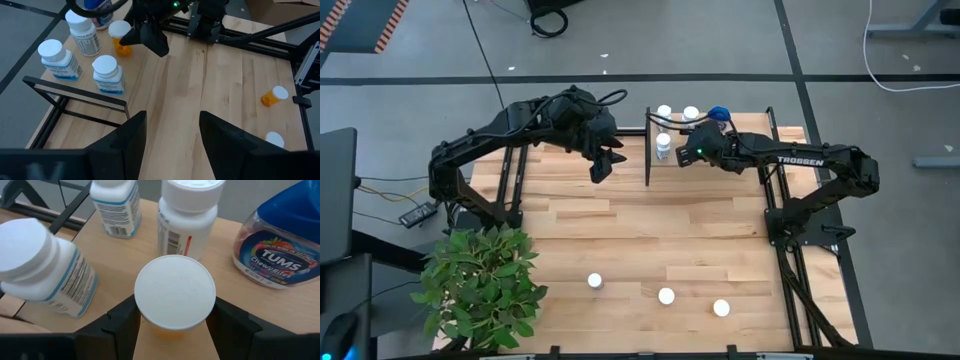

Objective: Pick and place medicine bottles onto shelf by color
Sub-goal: Adjust the medicine bottles on the shelf

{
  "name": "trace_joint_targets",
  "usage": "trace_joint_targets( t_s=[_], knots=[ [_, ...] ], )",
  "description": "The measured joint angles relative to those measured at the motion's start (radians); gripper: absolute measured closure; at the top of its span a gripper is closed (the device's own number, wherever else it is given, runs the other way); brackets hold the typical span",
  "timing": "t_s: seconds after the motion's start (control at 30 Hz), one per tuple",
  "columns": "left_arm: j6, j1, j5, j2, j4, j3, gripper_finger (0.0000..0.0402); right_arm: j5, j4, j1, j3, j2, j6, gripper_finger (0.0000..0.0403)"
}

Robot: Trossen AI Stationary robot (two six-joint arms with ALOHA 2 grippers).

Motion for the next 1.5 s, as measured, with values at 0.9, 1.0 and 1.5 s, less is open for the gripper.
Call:
trace_joint_targets(
  t_s=[0.9,1.0,1.5],
  knots=[
    [0.000,0.000,0.000,0.000,-0.002,0.000,0.0212,-0.050,0.020,0.010,0.000,0.001,-0.022,0.0165],
    [0.000,0.000,0.000,0.000,-0.006,0.000,0.0212,-0.053,0.020,0.010,0.000,0.001,-0.022,0.0165],
    [0.002,0.000,0.000,0.000,-0.024,0.000,0.0212,-0.069,-0.025,0.041,0.025,0.001,-0.021,0.0166]
  ],
)
